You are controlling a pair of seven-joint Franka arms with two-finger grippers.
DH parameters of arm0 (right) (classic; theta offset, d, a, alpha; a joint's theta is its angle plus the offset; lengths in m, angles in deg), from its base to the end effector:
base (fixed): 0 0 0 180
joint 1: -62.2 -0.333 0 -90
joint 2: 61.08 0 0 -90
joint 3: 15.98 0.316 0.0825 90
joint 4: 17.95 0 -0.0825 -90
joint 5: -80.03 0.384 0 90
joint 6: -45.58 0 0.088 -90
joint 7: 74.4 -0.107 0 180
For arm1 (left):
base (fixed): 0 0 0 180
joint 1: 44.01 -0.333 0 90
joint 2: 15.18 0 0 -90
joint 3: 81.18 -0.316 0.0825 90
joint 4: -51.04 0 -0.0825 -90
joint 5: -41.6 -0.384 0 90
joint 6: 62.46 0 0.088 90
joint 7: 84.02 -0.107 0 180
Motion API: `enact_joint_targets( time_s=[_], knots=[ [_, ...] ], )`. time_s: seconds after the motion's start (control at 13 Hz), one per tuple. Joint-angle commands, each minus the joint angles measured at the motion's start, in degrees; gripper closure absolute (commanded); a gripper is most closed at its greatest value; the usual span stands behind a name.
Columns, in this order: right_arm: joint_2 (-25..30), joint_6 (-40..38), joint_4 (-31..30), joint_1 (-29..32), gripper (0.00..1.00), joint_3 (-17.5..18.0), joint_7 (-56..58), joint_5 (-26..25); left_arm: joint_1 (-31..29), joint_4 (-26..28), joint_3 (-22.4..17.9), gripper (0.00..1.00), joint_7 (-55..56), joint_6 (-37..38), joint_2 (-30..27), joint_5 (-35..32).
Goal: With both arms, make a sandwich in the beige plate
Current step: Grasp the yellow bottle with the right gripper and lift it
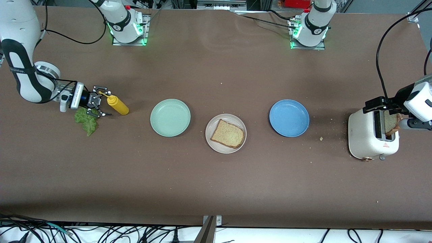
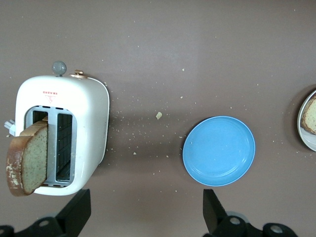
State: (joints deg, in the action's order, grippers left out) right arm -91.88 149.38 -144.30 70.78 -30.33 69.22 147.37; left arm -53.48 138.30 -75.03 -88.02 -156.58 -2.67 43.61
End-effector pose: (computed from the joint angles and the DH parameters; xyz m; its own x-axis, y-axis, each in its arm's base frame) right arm 0.4609 -0.1227 0.1241 0.2973 0.4402 0.8473 0.9521 -0.2024 -0.2290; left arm 0.6170 0.0383 0.5255 0.9956 -0.0092 -0.0930 -0.0032 -0.9979 0.0644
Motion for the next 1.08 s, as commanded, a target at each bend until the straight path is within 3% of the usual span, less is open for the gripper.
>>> enact_joint_targets(
  time_s=[0.0,0.46,0.54,0.62,0.69,0.77,0.92,1.0],
  knots=[
    [-1.10,-0.96,0.66,0.03,0.00,0.81,1.14,2.35,-0.47,1.16,0.70,0.00,0.66,0.43,-1.44,-2.10],
    [-2.16,-0.44,0.66,-0.05,0.02,3.01,1.05,6.13,-0.47,1.16,0.70,0.00,0.66,0.43,-1.44,-2.10],
    [-2.16,-0.35,0.75,-0.49,0.24,3.01,1.14,6.57,-0.47,1.16,0.70,0.00,0.66,0.43,-1.44,-2.10],
    [-2.16,-0.26,0.92,-0.58,0.56,3.01,1.14,6.75,-0.47,1.16,0.70,0.00,0.66,0.43,-1.44,-2.10],
    [-2.16,-0.18,1.27,-0.67,0.79,3.01,1.14,6.75,-0.47,1.16,0.70,0.00,0.57,0.43,-1.44,-2.10],
    [-2.16,0.09,1.63,-0.84,0.81,3.01,1.22,6.75,-0.47,1.16,0.70,0.00,0.66,0.43,-1.44,-2.10],
    [-1.55,1.31,2.33,-2.33,0.97,2.92,0.88,6.75,-0.46,1.16,0.70,0.00,0.66,0.43,-1.44,-2.10],
    [-0.85,2.97,2.51,-3.21,1.00,2.83,0.26,6.75,-0.47,1.16,0.70,0.00,0.66,0.43,-1.44,-2.10]
  ],
)
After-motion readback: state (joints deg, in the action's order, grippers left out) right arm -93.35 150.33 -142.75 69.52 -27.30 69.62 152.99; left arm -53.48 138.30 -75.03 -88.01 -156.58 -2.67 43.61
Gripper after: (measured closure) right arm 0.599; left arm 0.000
